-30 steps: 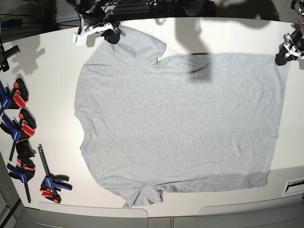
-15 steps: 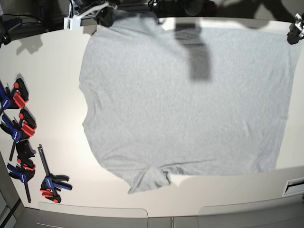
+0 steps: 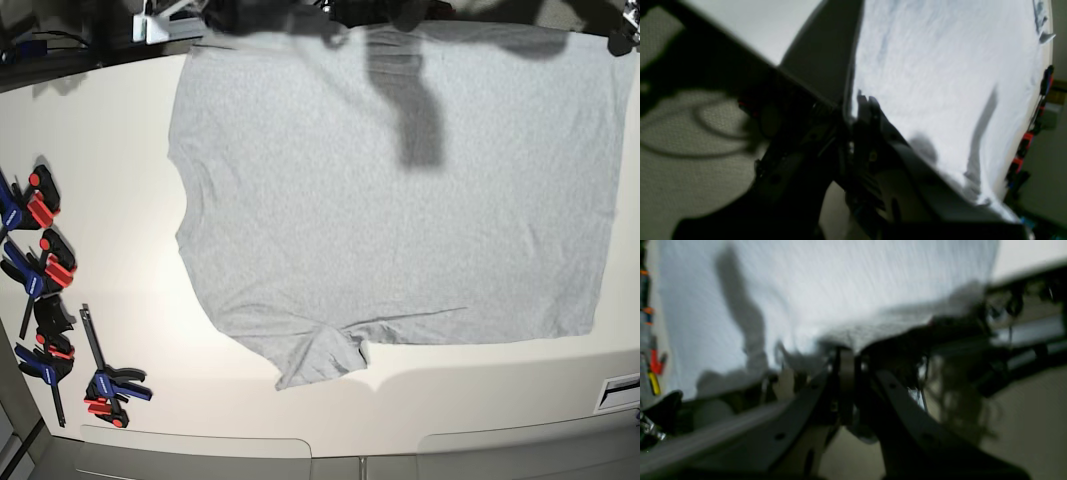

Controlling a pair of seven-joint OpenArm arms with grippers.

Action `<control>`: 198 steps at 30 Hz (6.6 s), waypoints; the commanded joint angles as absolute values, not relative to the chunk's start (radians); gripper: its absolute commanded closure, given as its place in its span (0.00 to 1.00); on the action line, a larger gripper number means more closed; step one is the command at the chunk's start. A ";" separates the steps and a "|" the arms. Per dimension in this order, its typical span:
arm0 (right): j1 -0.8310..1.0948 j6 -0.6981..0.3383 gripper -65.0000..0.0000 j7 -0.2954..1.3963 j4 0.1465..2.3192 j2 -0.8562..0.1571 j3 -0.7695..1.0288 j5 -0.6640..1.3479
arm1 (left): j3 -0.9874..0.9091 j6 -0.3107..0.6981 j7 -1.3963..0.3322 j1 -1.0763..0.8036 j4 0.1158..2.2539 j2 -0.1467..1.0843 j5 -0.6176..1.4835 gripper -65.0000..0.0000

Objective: Fold the T-shirt properly
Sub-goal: 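Pull the shirt by its shoulders to straighten it on the table, then grasp the sleeve edges with both grippers and fold them inward, then grasp the hem corner with the right gripper and lift it, then fold the hem side over toward the collar with the right gripper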

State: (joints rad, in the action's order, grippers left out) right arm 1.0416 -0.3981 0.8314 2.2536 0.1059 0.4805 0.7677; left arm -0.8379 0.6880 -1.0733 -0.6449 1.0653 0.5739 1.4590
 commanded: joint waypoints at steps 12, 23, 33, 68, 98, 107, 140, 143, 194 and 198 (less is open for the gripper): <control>0.550 -0.340 1.00 0.791 2.142 0.105 0.187 0.361 | -0.617 0.658 -0.902 -0.409 1.197 0.599 1.300 1.00; 0.280 -0.208 1.00 0.684 1.875 0.105 0.132 0.133 | -0.562 0.589 -0.790 -0.266 1.198 0.649 1.090 1.00; 0.247 -0.148 1.00 0.679 1.875 0.106 0.131 0.129 | -0.718 0.589 -0.784 -0.266 1.198 0.656 1.037 1.00; 0.351 -0.159 1.00 0.781 1.735 0.062 0.131 -0.093 | -0.334 0.403 -0.500 -0.367 1.313 0.623 0.435 1.00; 0.635 -0.164 0.92 0.737 2.172 -0.113 0.248 0.133 | -0.754 0.498 -0.583 -0.764 1.828 0.500 0.736 0.66; 0.356 -0.210 0.54 0.676 2.289 -0.114 0.295 0.053 | -0.829 0.442 -0.607 -0.728 2.119 0.499 0.745 0.64; -0.653 -0.605 0.91 0.854 0.474 -0.319 0.044 0.502 | -0.577 0.464 -0.668 -0.307 1.430 0.669 0.813 0.64; -0.653 -0.600 1.00 0.854 0.475 -0.319 0.046 0.501 | -0.495 0.463 -0.663 -0.086 1.246 0.724 0.813 0.68; -0.300 -0.685 1.00 1.307 1.216 -0.319 0.270 0.978 | -0.223 0.698 -0.849 0.380 0.491 0.804 1.251 1.00; -0.130 -0.685 1.00 1.301 1.408 -0.313 0.390 0.950 | -0.350 0.698 -0.916 0.273 0.593 0.812 1.248 1.00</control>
